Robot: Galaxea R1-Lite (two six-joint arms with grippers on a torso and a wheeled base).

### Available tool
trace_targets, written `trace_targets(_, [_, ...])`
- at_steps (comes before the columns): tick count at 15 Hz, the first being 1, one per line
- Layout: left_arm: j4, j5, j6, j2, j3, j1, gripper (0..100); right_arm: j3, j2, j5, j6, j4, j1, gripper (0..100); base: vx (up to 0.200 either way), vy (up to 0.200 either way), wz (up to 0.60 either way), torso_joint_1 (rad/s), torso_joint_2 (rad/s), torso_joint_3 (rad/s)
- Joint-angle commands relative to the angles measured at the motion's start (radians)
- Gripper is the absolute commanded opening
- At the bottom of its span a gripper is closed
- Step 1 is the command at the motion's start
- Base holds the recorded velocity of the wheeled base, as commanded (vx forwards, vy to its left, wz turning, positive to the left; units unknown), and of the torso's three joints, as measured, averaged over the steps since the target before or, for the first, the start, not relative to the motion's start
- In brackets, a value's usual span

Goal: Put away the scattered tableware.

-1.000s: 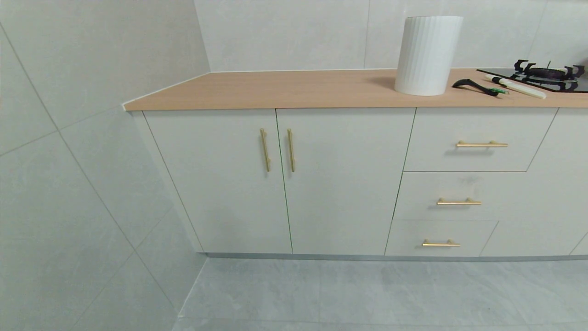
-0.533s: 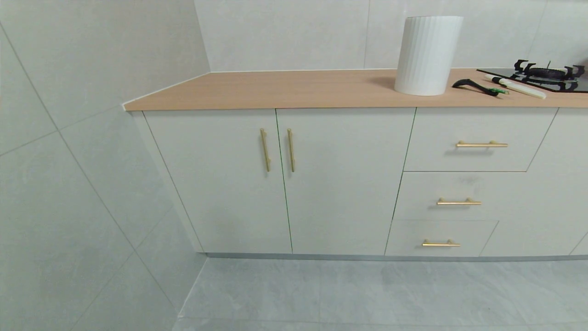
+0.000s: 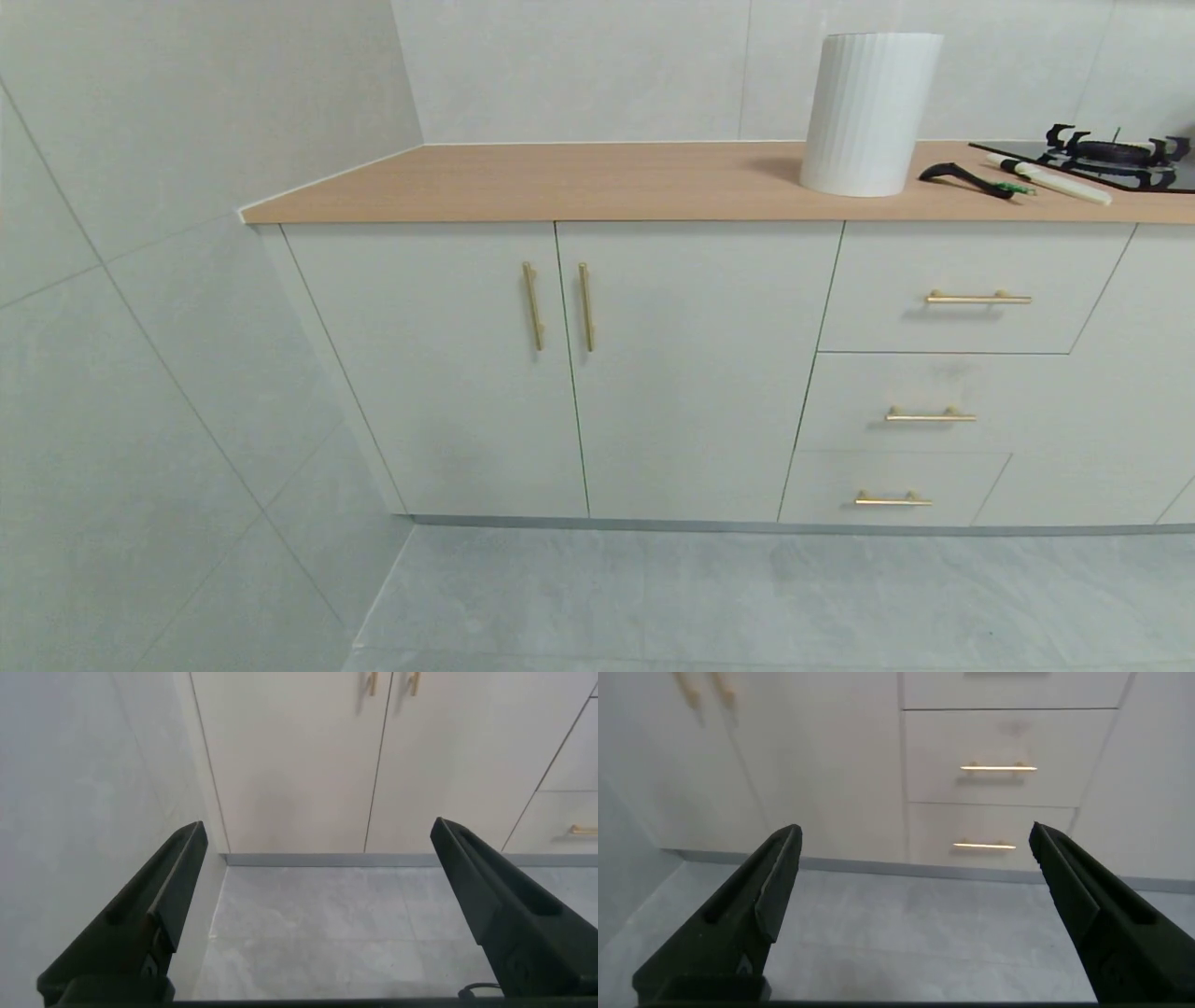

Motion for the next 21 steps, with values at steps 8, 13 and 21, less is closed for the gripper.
trace_targets(8, [-0.001, 0.0, 0.001, 0.001, 0.0, 0.001, 100, 0.0, 0.0, -0.019, -0.023, -0.001, 0.001, 100, 0.0, -0.125, 0.0, 0.004, 0.0, 0.001])
trace_targets(13, [-0.001, 0.0, 0.001, 0.001, 0.0, 0.001, 100, 0.0, 0.002, -0.019, -0.023, -0.001, 0.001, 100, 0.0, 0.0, 0.0, 0.0, 0.0, 0.0])
trace_targets(21, [-0.001, -0.002, 0.007, 0.001, 0.0, 0.001, 100, 0.0, 0.002, -0.019, -0.023, -0.001, 0.001, 100, 0.0, -0.05, 0.0, 0.001, 0.0, 0.001])
